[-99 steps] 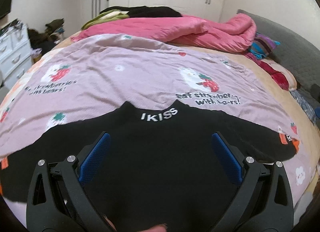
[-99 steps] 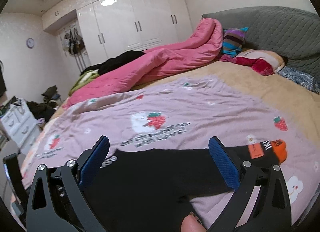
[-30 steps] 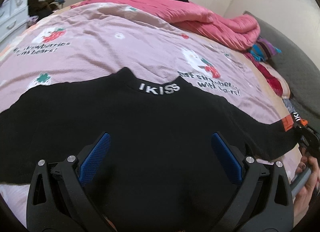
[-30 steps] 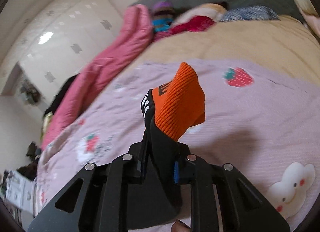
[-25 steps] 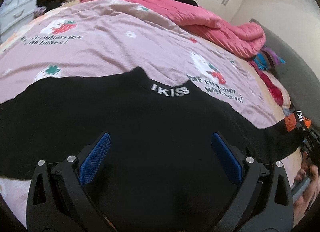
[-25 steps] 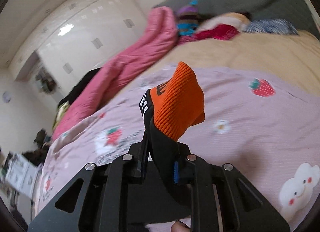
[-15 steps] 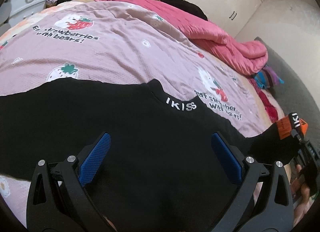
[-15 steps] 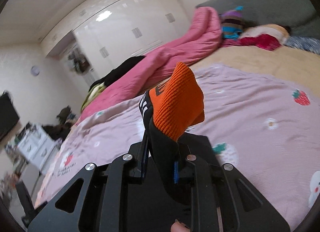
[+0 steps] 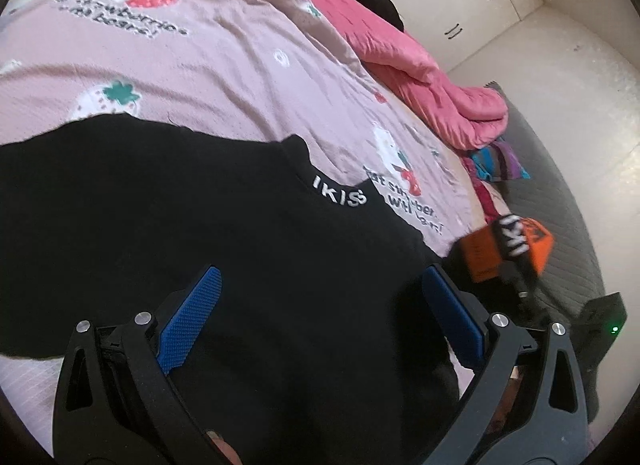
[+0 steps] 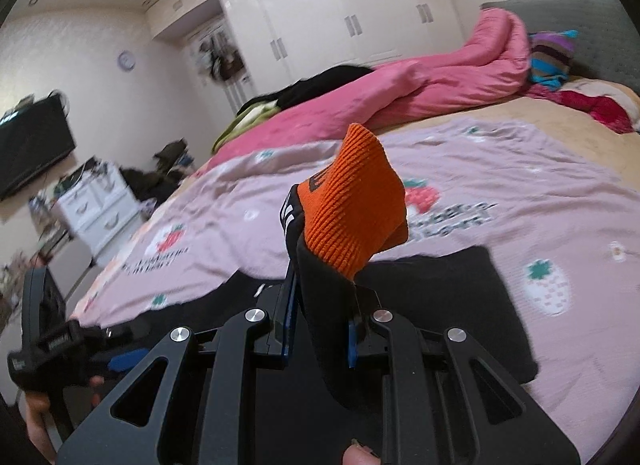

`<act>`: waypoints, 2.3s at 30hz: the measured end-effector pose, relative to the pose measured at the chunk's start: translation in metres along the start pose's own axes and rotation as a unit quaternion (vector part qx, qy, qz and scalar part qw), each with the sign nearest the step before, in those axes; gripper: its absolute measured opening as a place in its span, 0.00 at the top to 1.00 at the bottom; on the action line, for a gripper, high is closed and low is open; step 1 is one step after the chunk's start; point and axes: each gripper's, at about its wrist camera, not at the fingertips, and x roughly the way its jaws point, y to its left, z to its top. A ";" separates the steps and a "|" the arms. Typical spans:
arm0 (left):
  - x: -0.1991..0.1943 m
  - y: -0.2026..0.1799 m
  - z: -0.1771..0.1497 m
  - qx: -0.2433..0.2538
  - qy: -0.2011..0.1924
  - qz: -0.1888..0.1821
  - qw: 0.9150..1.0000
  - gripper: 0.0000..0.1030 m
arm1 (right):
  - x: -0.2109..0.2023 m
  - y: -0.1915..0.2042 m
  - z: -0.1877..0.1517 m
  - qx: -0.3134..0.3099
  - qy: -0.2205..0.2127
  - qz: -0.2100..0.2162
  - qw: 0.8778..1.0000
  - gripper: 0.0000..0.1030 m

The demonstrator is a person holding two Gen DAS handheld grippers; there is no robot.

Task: Fold small clothes
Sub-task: 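Carry the cuff with the right gripper across the sweatshirt body toward the collar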

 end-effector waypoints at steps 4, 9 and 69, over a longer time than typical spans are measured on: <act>0.010 0.007 0.000 -0.019 0.025 -0.034 0.999 0.08 | 0.018 0.021 -0.015 -0.031 0.027 0.010 0.999 0.81; 0.021 0.021 0.001 -0.050 0.040 -0.044 0.997 0.09 | 0.041 0.045 -0.038 -0.065 0.064 0.021 0.996 0.77; 0.010 -0.013 -0.025 0.134 -0.010 0.113 0.985 0.95 | 0.014 -0.049 -0.024 -0.028 0.096 -0.071 0.992 0.37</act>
